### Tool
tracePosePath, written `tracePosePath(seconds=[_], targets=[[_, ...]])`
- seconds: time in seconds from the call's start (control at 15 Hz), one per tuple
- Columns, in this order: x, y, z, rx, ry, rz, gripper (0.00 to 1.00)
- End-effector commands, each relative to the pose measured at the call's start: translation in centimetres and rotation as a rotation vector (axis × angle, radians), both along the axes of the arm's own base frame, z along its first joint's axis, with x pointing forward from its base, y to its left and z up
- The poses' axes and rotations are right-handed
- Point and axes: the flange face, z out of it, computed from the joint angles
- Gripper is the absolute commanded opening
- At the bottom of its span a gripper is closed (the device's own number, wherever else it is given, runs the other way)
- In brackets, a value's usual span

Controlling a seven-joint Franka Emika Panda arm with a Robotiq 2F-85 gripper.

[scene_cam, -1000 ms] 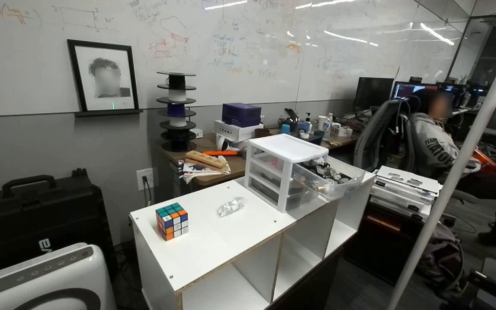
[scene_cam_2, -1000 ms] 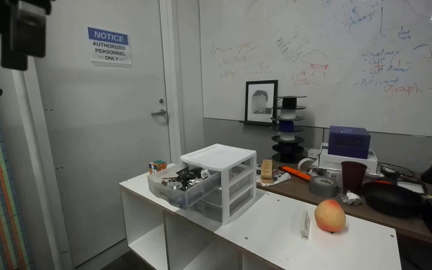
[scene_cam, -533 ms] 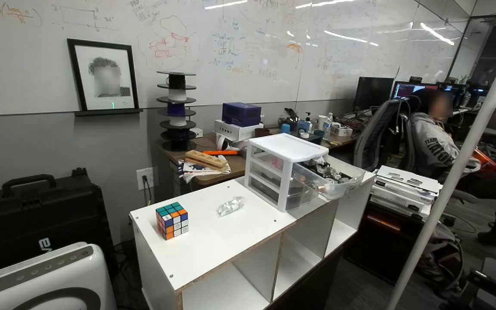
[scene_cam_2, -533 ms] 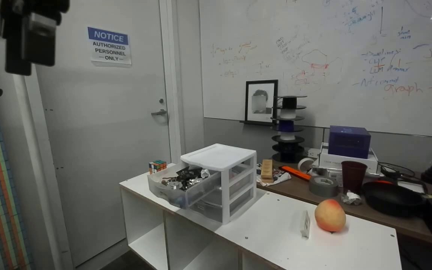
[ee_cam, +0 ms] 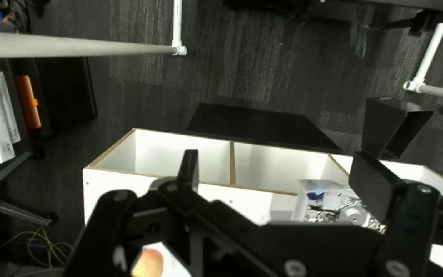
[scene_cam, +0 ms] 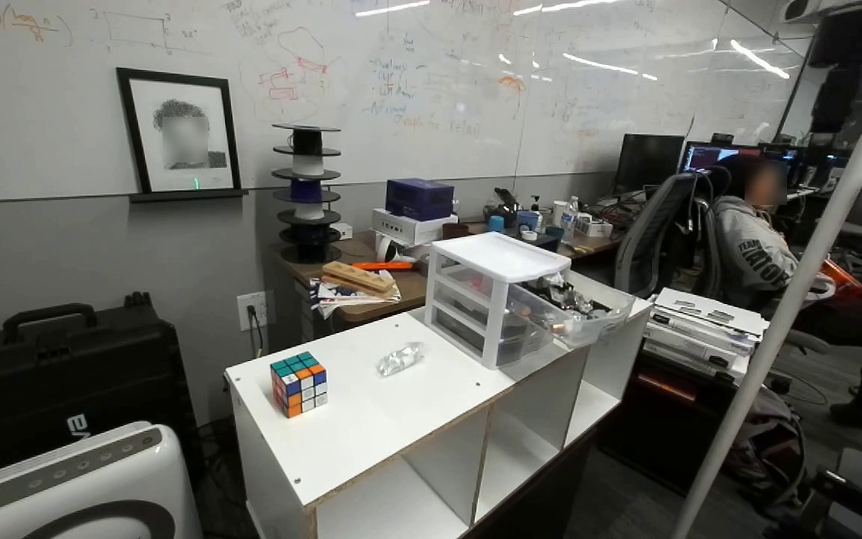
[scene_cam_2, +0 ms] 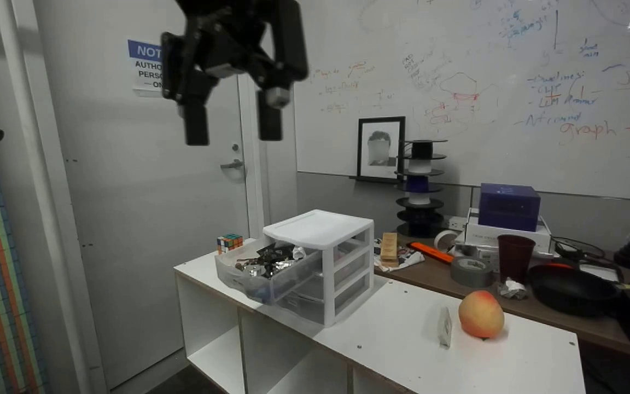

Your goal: Put the electricity extension and the transparent package in the upper drawer, and close it

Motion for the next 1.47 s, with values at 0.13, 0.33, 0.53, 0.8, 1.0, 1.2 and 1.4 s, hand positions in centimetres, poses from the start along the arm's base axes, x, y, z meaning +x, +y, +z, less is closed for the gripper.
tracePosePath(seconds=[0.13, 0.33, 0.53, 0.8, 1.0, 1.2, 1.4], targets=[[7.7, -6.0, -6.2, -0.086, -0.02, 0.15, 1.0], [11.8, -7.9, -11.7, -0.113, -0.046, 0.141, 1.0], [16.1, -8.3, -16.0, -0.114, -0.077, 0.118, 1.0], [22.0, -8.3, -18.5, -0.067, -0.161, 0.054, 1.0], [25.8, -8.6, -19.5, -0.03, -0.19, 0.015, 1.0], [28.2, -9.6, -20.6, -0.011, -0.216, -0.012, 1.0], [29.5, -10.6, -22.9, 0.022, -0.197, -0.019, 1.0]])
